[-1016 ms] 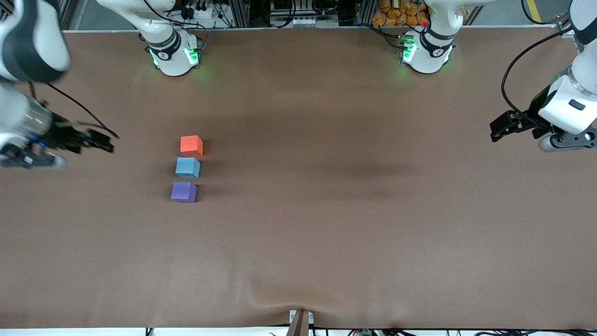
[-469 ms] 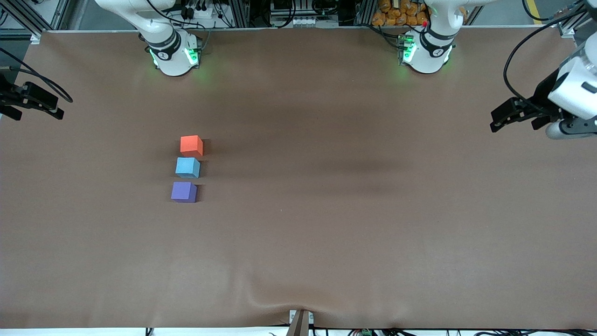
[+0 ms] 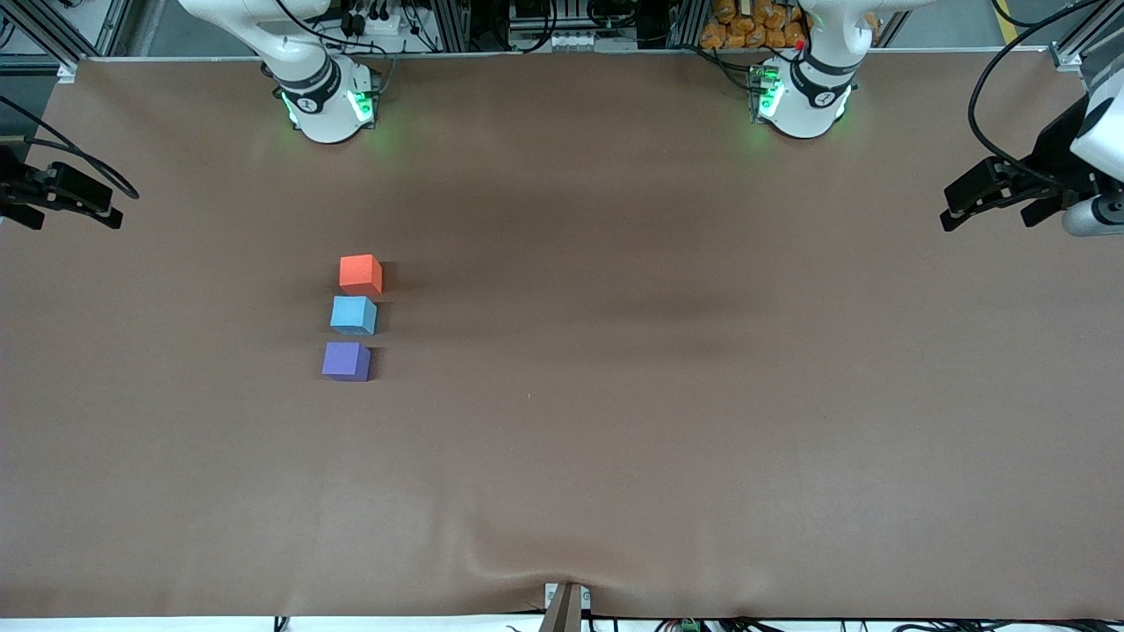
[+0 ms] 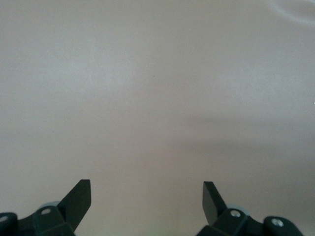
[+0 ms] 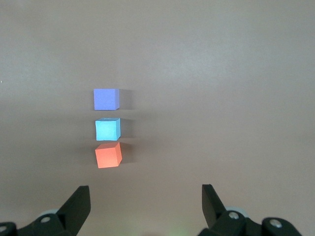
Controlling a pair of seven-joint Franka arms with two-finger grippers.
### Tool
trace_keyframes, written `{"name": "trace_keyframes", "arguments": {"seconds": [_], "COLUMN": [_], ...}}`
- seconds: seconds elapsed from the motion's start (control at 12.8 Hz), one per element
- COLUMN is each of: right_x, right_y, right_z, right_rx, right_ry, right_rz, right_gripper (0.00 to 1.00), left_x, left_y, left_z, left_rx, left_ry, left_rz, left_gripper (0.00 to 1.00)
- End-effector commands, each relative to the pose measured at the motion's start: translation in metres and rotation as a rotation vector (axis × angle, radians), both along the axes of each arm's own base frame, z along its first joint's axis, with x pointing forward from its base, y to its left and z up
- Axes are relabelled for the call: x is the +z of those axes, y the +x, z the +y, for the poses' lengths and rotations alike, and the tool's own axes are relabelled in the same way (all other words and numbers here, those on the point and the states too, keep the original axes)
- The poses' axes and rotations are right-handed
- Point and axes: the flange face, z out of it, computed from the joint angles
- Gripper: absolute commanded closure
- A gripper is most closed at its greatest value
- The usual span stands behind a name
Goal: Place blue block between orange and purple blocks
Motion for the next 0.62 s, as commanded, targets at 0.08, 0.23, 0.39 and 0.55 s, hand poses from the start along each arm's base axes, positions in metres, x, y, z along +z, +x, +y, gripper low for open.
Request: {"name": "trace_keyframes", "arguments": {"seconds": [0.08,0.23,0.39,0.55], "right_x": [0.0014,-0.0017,-0.0027,-0.0042], "right_y": [0.0029,0.0029,0.0033,0.0044], "right_z": [-0.0051,-0.0076,-0.0068,-0.0059], "right_rx": [-0.022,-0.027,-0.024,-0.024], "right_ry": [-0.029,-0.028,-0.028,-0.029], "right_rz": [0.009,0.017,0.020,0.021], "right_gripper": [0.00,0.00,0.00,0.00], "left_x": [0.0101,0.0108,0.0093,0.0085], "left_y": [-0.0039,-0.0038,-0.0033,-0.0028], "left_z": [0.0021,0.0031,0.0032,0.0032], "left_rx": [-0.011,-0.009,-0.009,-0.009], "left_ry": [0.037,0.038,0.038,0.038], "left_rz": [0.001,0.000,0.003,0.004], "left_gripper": [0.00,0.00,0.00,0.00]}}
